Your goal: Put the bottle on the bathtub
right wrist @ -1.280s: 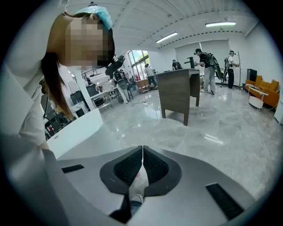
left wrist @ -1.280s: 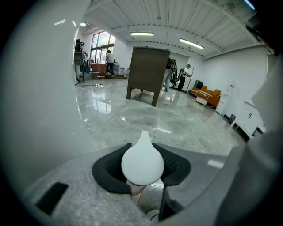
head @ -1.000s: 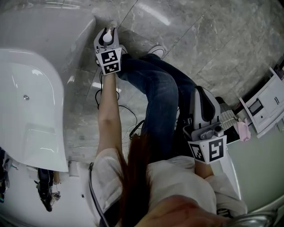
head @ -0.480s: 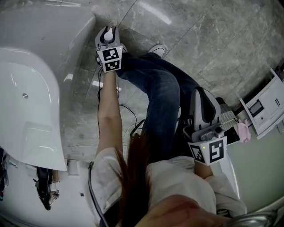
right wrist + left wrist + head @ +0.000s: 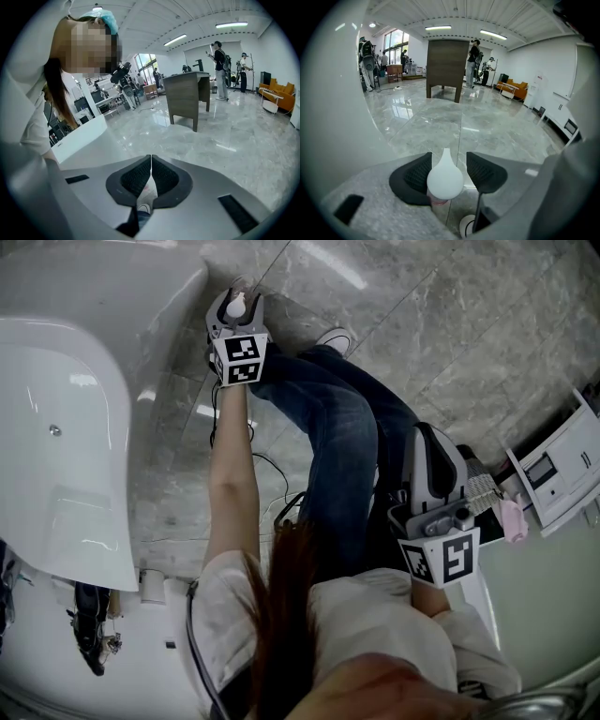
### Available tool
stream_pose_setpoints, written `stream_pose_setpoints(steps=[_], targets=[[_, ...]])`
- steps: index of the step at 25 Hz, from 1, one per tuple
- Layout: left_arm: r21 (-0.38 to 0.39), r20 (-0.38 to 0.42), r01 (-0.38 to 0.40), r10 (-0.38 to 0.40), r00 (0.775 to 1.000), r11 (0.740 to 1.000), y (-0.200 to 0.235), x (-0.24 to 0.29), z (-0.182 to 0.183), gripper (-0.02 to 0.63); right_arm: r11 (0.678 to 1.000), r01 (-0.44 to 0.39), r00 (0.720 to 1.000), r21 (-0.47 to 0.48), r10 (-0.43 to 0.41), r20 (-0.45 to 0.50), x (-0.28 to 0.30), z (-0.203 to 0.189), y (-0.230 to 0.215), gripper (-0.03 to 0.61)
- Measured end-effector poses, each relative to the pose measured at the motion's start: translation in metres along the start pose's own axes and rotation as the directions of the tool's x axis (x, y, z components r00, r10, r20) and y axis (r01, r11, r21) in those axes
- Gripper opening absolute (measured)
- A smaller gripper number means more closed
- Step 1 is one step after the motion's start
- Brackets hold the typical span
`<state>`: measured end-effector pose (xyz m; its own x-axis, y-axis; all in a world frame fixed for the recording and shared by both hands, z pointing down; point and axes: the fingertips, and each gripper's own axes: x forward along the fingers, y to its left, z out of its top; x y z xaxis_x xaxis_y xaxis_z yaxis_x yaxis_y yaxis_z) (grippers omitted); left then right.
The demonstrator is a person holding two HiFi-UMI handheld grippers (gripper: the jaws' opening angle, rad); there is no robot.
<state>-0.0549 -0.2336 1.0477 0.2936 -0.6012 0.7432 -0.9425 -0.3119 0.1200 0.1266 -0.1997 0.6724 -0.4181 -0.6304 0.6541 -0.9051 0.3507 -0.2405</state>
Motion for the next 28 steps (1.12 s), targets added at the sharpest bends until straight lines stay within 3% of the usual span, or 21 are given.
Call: stream_pose_setpoints(steps=[4,9,18,28], targets=[[0.010,0.025,-0.014,0.013,1.000,1.000,0.002,-0.019,0.017,0.232,1.000,-0.001,1.000,0.006,0.001,-0.013,-0.010,0.008,0.002,0.014],[0.017,0.108,-0.011,0.009,0.994,1.000,-0.004,-0.065,0.069,0.223,1.000,-0.008,1.000,0.023,0.008,-0.030,-0.037,0.023,0.014,0.014],[0.066,0.226,-0.039,0.023,0.974,0.997,0.000,-0.140,0.158,0.028,0.999,-0.008,1.000,0.054,0.008,-0.001,-0.072,0.057,0.041,0.014],[0.004,0.324,-0.041,0.038,0.945,0.999,0.011,-0.198,0.216,0.014,0.998,-0.007,1.000,0.062,0.006,0.019,-0.089,0.069,0.058,0.014]])
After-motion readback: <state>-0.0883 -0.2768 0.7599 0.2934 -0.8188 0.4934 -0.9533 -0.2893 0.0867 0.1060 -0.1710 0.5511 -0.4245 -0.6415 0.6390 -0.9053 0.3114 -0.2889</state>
